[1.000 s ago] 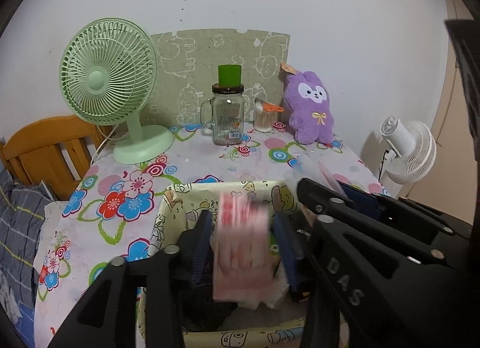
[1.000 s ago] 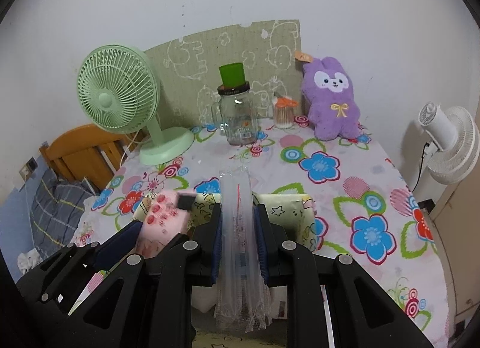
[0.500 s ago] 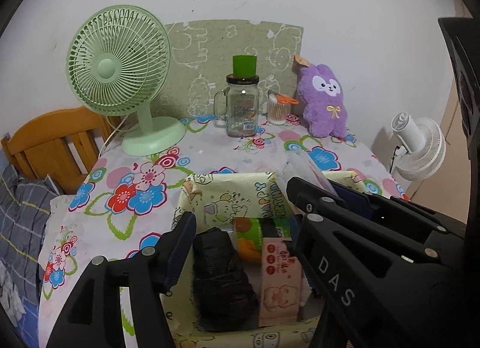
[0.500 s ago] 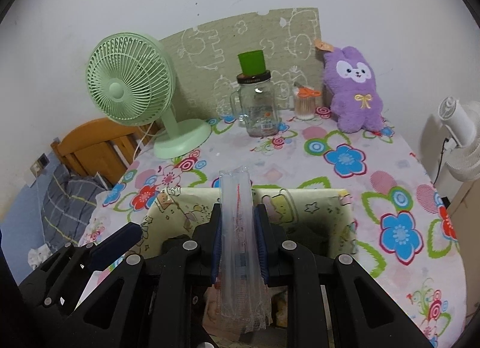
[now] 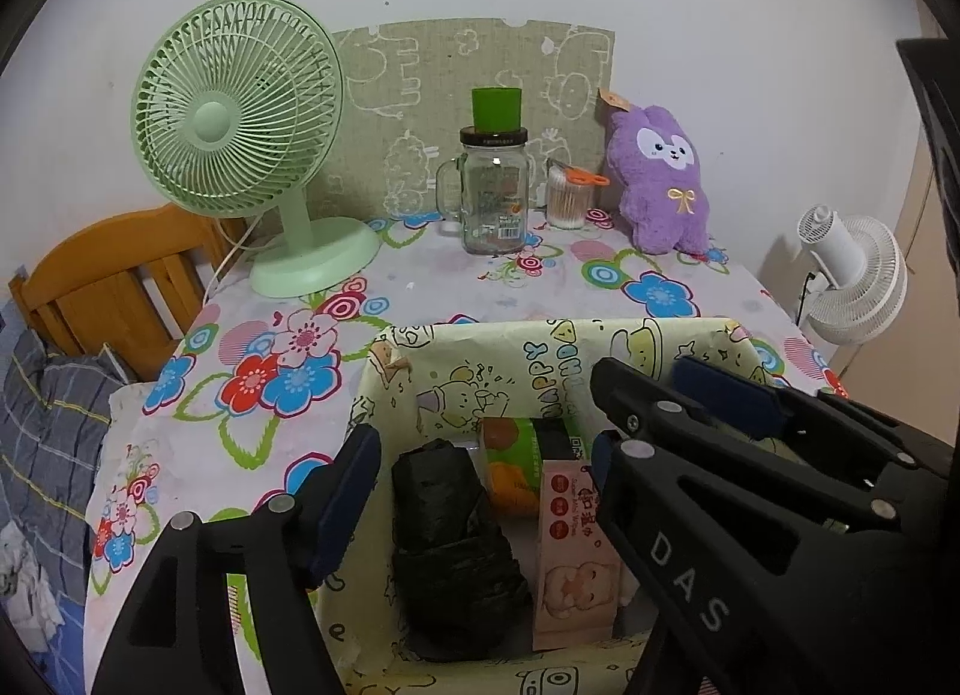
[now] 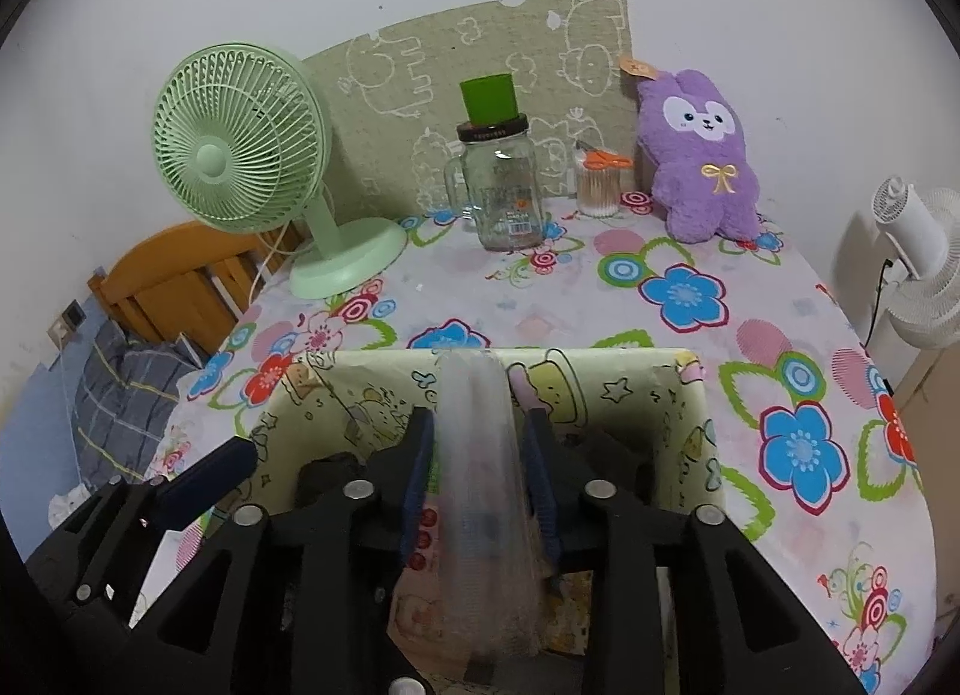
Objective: Organize soft objects
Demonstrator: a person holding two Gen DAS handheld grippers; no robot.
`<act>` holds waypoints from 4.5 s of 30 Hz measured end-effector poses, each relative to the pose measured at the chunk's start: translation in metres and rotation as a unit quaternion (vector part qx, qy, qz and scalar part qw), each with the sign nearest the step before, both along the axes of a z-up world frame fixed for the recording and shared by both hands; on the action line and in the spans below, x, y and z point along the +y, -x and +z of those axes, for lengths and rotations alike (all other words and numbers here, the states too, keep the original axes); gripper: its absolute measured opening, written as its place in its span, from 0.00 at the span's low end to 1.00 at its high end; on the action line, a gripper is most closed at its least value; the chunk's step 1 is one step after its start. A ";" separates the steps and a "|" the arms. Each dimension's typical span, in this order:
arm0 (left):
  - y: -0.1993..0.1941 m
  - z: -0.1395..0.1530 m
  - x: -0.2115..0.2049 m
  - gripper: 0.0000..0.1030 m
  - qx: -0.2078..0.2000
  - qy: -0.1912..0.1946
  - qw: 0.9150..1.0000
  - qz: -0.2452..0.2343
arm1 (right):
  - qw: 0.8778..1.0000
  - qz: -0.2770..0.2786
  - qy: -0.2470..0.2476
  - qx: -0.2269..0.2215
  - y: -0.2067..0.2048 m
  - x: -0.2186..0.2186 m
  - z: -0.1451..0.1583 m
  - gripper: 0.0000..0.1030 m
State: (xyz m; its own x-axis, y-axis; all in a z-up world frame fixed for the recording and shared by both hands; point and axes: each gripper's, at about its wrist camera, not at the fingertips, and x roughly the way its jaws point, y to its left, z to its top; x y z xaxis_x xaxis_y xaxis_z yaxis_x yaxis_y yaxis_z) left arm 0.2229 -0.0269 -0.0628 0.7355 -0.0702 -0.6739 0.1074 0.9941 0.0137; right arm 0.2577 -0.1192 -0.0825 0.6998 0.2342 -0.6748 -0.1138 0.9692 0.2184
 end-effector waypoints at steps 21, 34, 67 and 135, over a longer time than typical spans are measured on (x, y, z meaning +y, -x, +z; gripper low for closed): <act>0.036 0.020 -0.013 0.89 -0.033 0.008 0.999 -0.002 | 0.999 -0.028 0.007 -0.045 0.051 -0.026 0.029 0.78; 0.067 0.034 -0.010 0.98 -0.063 0.011 0.998 0.008 | 0.996 -0.048 0.018 -0.076 0.092 -0.040 0.048 0.93; 0.167 0.078 0.038 1.00 -0.142 0.037 0.988 0.042 | 0.981 -0.089 0.055 -0.161 0.205 -0.064 0.093 1.00; 0.187 0.065 0.035 1.00 -0.144 0.040 0.988 0.034 | 0.981 -0.096 0.046 -0.163 0.221 -0.070 0.076 1.00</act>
